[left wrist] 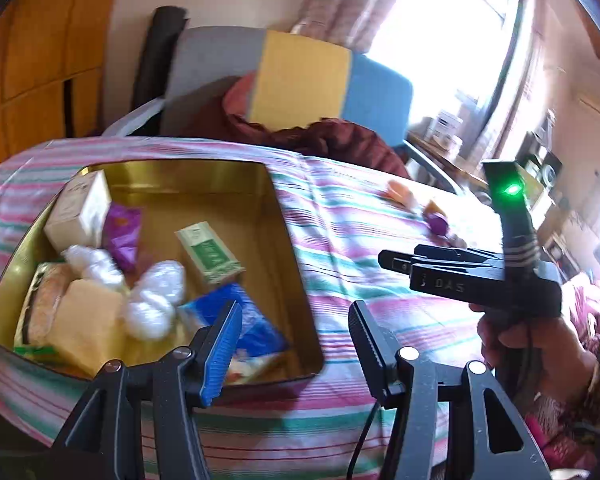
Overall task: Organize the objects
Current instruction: 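Move the right tool to the white rope bundle and grasp it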
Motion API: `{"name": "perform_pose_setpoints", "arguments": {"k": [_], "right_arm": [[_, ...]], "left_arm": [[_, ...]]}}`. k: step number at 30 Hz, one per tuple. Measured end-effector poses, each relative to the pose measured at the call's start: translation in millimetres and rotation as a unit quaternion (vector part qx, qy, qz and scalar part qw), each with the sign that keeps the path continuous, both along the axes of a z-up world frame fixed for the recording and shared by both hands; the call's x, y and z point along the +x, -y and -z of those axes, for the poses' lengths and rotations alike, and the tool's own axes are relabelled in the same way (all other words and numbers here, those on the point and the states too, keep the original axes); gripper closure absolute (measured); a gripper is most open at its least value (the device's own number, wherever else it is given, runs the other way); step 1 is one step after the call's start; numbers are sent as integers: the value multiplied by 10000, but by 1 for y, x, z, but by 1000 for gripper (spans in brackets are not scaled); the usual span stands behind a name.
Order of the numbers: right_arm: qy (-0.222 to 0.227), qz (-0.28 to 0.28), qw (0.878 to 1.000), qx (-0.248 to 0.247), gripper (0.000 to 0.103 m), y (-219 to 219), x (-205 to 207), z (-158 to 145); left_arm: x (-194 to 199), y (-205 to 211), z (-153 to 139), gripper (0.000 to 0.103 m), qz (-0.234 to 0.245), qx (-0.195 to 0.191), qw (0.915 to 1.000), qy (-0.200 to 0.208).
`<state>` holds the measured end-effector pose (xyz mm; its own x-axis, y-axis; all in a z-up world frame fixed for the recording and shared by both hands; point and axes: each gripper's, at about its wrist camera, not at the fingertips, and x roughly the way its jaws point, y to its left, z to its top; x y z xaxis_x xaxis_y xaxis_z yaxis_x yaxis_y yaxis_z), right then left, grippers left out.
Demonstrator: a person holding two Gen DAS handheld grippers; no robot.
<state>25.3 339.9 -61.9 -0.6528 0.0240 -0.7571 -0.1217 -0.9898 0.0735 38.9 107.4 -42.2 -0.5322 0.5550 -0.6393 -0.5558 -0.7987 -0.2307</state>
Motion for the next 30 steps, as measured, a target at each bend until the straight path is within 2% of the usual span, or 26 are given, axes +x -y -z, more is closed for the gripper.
{"name": "perform_pose_setpoints", "arguments": {"k": [7,14,17,20,25,29,30], "right_arm": [[-77,1120,9937,-61,38,-88,38,14],[-421,2574,9649,-297,42,-197,50,3],[-299,2684,9624,-278,49,-222,40,8],[-196,2656,9629,-427,53,-237,30,19],[-198,2491,9668,-537,56,-237,23,34],[-264,2298,9716,-499,73,-229,22,36],[-292,2271,9723,-473,73,-227,23,36]], "left_arm": [[19,-30,-3,47,396,-116,9991,-92],[22,-45,-3,47,465,-156,9988,-7],[20,-50,-2,47,475,-222,9986,27],[21,-56,-3,47,485,-266,9985,20],[22,-68,-1,47,602,-373,9975,27],[20,-84,-1,47,739,-437,9963,9],[18,-88,-1,47,764,-449,9961,13]]}}
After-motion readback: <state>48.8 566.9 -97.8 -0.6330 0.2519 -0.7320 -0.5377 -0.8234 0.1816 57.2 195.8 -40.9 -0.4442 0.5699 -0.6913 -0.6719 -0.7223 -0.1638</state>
